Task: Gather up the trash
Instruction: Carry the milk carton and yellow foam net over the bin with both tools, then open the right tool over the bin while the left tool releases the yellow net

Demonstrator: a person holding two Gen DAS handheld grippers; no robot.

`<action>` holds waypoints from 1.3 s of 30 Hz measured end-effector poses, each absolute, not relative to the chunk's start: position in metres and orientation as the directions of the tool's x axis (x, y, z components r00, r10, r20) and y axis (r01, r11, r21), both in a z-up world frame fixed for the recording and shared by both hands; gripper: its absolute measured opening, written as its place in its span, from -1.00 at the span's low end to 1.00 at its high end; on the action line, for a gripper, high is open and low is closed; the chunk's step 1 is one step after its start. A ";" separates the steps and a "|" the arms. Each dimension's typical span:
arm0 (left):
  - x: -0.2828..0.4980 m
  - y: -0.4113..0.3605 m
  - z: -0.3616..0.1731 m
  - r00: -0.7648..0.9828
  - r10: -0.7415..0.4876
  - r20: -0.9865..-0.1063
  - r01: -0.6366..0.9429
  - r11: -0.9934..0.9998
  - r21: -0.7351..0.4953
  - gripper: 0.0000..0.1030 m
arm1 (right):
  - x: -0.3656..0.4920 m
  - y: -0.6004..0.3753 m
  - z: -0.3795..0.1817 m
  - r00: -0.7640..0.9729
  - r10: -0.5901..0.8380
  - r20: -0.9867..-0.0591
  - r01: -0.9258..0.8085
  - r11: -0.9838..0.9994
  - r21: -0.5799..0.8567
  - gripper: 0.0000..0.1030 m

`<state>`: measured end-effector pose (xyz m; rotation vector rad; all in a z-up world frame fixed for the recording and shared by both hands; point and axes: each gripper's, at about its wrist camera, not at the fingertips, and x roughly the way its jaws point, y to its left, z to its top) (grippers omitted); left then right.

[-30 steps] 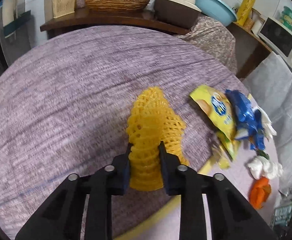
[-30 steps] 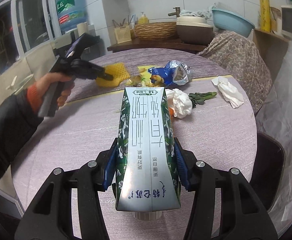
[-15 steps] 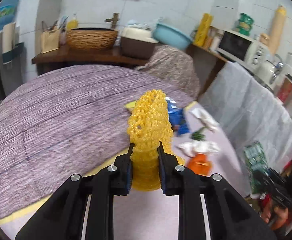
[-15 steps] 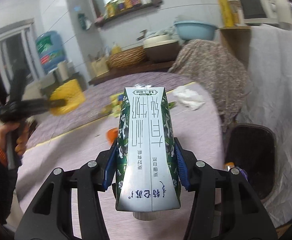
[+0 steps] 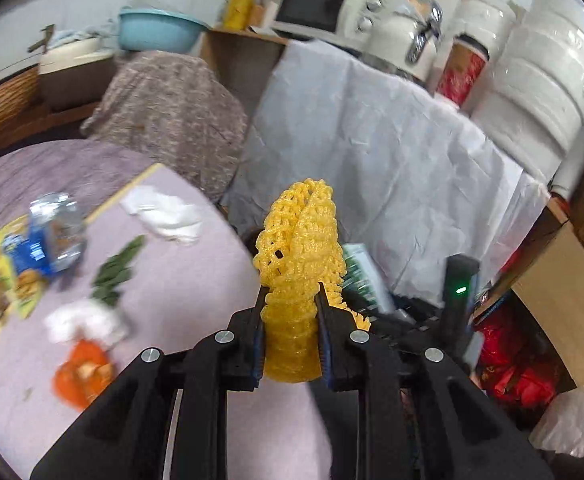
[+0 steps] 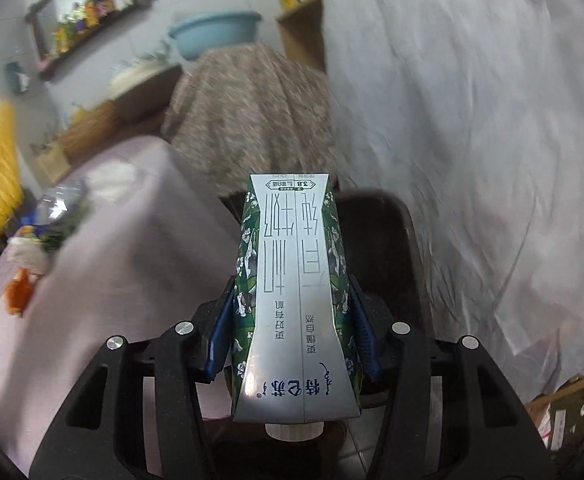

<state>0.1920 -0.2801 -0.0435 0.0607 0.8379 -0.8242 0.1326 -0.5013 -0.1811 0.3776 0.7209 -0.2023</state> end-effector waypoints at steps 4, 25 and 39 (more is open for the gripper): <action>0.204 -0.339 -0.067 0.344 -0.578 -0.740 0.664 0.707 -0.244 -0.59 | 0.158 -0.513 -0.223 0.676 -0.050 -0.735 0.346 0.903 0.257 0.01; 0.256 -0.458 -0.155 0.312 -0.358 -0.880 0.590 0.799 -0.116 -0.58 | 0.207 -0.541 -0.316 0.560 -0.034 -0.828 0.427 0.868 0.254 0.14; 0.257 -0.461 -0.153 0.316 -0.357 -0.879 0.571 0.811 -0.124 0.06 | 0.153 -0.527 -0.278 0.647 -0.106 -0.755 0.429 0.869 0.246 0.33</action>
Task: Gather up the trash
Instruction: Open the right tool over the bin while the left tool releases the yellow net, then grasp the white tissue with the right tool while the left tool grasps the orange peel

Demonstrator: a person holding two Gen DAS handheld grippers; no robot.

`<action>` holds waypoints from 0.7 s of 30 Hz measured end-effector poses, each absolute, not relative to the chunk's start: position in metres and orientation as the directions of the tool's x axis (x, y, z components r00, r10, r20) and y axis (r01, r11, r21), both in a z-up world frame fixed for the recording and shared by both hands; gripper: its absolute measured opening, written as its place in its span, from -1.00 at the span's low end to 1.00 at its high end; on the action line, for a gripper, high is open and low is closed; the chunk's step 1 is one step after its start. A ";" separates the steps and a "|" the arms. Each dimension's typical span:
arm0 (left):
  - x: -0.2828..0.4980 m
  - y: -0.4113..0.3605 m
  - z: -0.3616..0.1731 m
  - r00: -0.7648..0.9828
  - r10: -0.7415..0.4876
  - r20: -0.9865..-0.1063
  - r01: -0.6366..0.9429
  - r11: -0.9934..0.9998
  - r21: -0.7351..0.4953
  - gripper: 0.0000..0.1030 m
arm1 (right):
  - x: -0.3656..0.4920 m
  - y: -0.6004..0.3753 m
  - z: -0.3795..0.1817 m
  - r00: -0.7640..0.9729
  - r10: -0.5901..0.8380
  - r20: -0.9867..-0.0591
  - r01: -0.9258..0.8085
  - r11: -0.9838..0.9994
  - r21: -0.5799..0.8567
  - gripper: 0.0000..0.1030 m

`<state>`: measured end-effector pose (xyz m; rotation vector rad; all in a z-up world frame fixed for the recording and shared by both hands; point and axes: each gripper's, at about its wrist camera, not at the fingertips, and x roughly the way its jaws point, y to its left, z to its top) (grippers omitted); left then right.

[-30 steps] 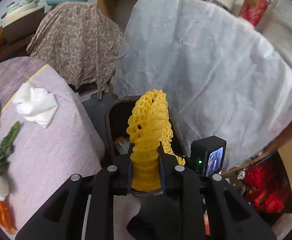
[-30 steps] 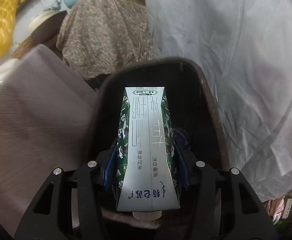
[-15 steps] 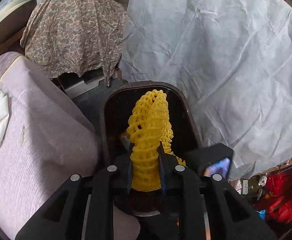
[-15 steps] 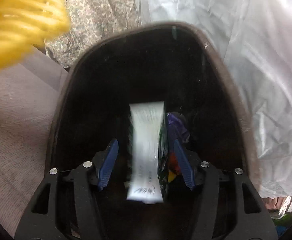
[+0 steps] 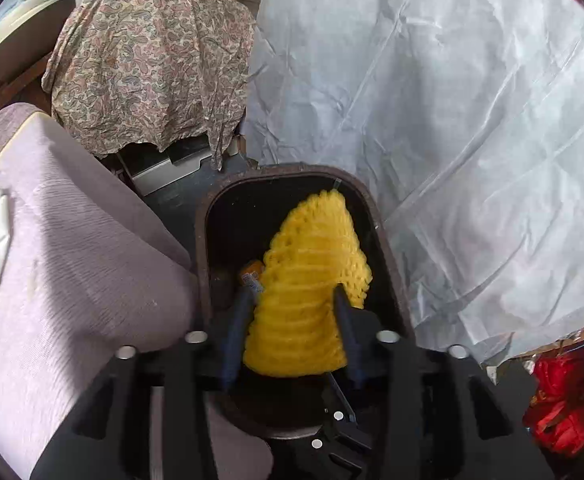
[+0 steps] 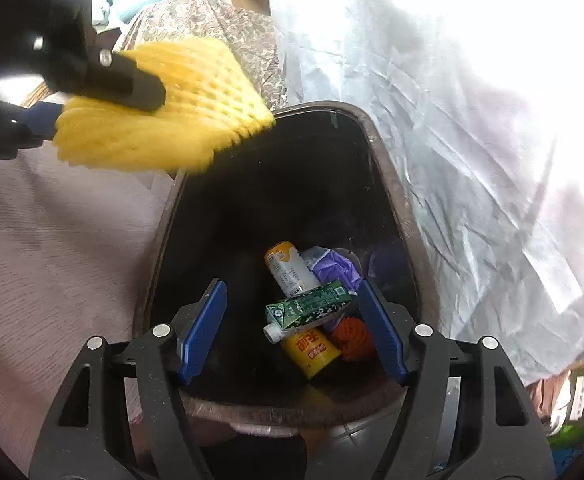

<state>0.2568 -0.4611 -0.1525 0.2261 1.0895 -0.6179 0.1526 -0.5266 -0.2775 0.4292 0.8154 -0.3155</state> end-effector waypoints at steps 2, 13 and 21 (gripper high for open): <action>0.250 -0.456 -0.141 0.327 -0.388 -0.862 0.575 0.806 -0.145 0.18 | 0.146 -0.527 -0.273 0.647 -0.127 -0.751 0.442 0.866 0.234 0.33; 0.197 -0.400 -0.073 0.379 -0.516 -0.768 0.636 0.748 -0.189 0.68 | 0.115 -0.523 -0.232 0.675 -0.176 -0.716 0.467 0.854 0.230 0.54; 0.173 -0.318 -0.037 0.445 -0.538 -0.716 0.638 0.752 -0.168 0.83 | 0.101 -0.484 -0.167 0.755 -0.155 -0.638 0.367 0.905 0.214 0.54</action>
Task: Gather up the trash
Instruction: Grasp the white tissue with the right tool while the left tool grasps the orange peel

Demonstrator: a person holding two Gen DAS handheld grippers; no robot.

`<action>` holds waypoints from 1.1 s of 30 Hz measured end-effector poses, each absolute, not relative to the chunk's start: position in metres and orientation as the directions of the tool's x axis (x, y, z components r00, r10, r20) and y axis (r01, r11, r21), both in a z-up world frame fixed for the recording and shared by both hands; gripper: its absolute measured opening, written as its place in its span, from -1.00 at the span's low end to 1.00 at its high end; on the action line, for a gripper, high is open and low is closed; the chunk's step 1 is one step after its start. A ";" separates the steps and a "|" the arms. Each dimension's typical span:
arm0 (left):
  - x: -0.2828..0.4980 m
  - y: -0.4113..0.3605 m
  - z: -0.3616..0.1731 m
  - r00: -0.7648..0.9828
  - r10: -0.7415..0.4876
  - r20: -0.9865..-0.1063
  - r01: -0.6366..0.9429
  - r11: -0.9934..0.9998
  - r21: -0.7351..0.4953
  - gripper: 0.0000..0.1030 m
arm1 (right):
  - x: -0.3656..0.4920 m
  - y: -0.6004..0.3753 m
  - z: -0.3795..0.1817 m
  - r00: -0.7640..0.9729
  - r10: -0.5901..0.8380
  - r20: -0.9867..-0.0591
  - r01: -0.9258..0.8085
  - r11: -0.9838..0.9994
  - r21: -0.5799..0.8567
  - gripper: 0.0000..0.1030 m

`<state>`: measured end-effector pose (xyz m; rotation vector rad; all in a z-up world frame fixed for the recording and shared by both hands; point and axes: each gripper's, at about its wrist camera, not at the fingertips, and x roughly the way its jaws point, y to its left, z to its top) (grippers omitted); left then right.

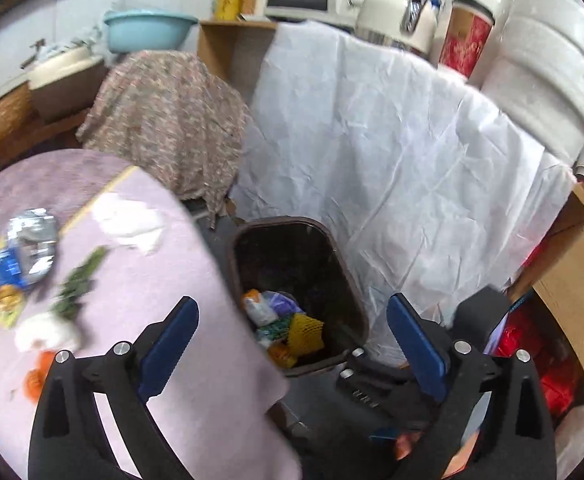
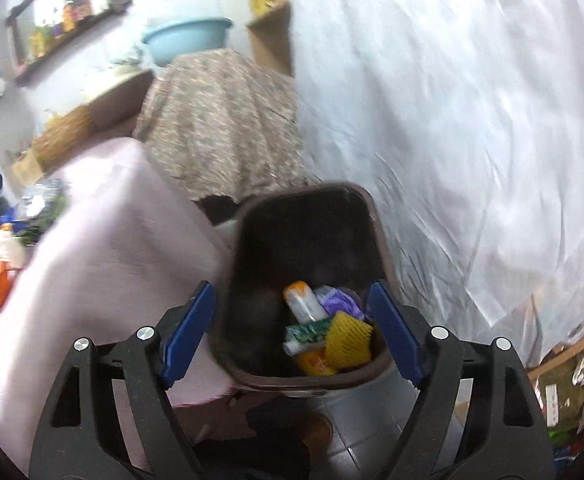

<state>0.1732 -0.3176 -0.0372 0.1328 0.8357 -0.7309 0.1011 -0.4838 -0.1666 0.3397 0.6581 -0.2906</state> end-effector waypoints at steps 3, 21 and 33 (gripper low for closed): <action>0.165 -0.279 -0.031 0.488 -0.516 -0.704 0.609 0.779 -0.148 0.85 | 0.099 -0.459 -0.140 0.796 -0.102 -0.597 0.279 0.936 0.212 0.55; 0.173 -0.073 -0.074 0.580 -0.290 -0.761 0.238 0.954 -0.181 0.57 | 0.148 -0.308 -0.090 0.769 0.210 -0.603 -0.173 0.978 0.120 0.55; 0.188 -0.087 -0.085 0.528 -0.325 -0.785 0.295 0.937 -0.189 0.49 | 0.224 -0.261 -0.092 0.682 0.261 -0.683 -0.276 0.957 0.090 -0.20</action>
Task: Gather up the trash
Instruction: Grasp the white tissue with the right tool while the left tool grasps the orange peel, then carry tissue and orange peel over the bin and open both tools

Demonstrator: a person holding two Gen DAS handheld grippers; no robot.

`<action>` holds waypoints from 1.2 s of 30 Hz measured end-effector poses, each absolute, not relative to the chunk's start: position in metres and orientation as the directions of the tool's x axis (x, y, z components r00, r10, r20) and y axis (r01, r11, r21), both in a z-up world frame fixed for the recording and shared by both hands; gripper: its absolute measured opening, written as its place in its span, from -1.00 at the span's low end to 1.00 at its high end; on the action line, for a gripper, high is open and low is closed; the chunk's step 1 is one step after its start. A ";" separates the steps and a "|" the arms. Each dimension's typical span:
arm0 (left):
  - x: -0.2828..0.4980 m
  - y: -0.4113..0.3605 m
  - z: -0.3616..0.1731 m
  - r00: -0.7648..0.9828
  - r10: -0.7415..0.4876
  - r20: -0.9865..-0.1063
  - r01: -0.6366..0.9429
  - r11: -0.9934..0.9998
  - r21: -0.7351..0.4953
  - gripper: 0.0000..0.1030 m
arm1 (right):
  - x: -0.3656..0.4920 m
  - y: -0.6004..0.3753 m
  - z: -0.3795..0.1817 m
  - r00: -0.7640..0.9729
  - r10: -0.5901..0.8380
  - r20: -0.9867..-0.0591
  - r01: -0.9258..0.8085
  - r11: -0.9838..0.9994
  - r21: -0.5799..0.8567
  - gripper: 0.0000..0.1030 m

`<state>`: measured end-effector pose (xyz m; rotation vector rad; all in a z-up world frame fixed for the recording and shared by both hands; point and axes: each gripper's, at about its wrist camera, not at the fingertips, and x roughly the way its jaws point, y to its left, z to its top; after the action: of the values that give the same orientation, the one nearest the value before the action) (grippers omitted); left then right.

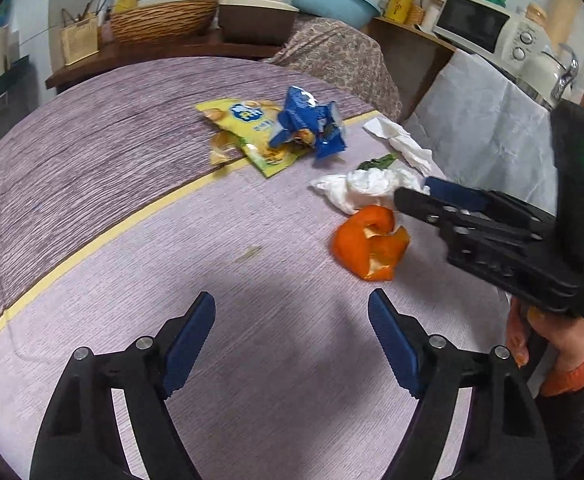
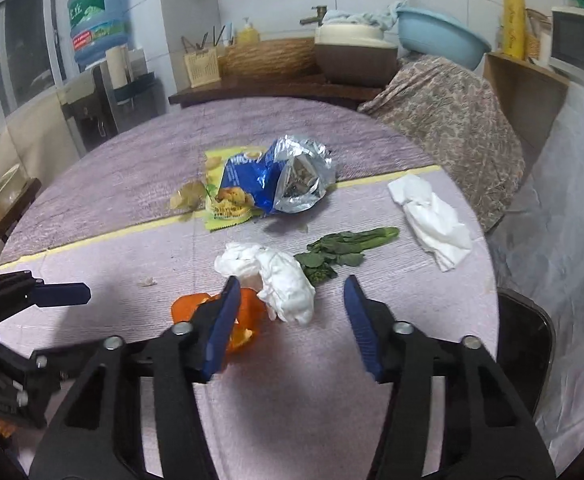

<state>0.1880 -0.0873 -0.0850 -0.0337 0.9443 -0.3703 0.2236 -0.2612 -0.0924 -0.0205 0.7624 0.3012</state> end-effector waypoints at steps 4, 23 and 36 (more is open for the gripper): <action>0.200 -0.107 -0.089 0.531 -0.304 -0.791 0.324 0.935 -0.141 0.49 | 0.226 -0.261 -0.097 0.676 0.269 -0.686 -0.268 0.957 0.111 -0.66; 0.213 -0.138 -0.101 0.485 -0.346 -0.803 0.370 0.913 -0.170 -0.61 | 0.157 -0.318 -0.081 0.789 0.202 -0.580 -0.135 0.978 0.158 -0.71; 0.180 -0.145 -0.065 0.522 -0.455 -0.721 0.420 0.873 -0.247 -0.68 | 0.117 -0.361 -0.081 0.835 0.179 -0.520 -0.063 0.970 0.234 -0.72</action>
<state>0.1796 -0.1445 -0.0646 -0.0437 0.8767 -0.5246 0.1168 -0.3610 -0.0810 0.2113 0.5690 0.1290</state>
